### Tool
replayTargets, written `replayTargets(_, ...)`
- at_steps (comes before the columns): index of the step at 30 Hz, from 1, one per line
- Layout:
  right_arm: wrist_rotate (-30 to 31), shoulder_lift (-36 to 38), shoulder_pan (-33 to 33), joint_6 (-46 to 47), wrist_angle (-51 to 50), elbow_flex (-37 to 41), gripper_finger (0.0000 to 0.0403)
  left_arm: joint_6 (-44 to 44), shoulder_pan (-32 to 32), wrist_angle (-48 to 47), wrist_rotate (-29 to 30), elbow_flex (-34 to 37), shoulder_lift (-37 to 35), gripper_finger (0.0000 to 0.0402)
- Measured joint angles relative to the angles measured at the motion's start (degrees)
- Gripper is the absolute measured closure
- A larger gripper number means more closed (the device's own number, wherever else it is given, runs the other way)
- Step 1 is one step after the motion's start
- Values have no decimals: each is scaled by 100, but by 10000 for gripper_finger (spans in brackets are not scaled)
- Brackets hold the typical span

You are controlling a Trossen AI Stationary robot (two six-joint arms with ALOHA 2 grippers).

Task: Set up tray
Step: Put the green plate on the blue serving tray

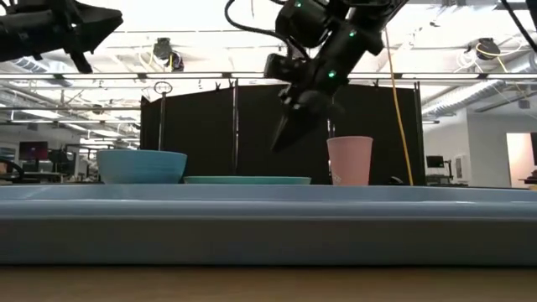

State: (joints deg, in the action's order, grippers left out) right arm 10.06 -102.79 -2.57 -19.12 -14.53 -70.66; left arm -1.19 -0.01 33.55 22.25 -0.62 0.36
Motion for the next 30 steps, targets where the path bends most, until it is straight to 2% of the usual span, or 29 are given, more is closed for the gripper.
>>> replayTargets(3,322,-58,40,-149,454,-14,401,-2,0,-129,82,0,0,339)
replayTargets(8,332,-98,134,-169,776,-12,390,76,0,-225,148,0,0,339)
replayTargets(18,16,-87,74,158,317,-12,374,136,0,-235,343,0,0,339)
replayTargets(30,25,-89,-28,333,665,333,247,149,0,-239,377,0,0,339)
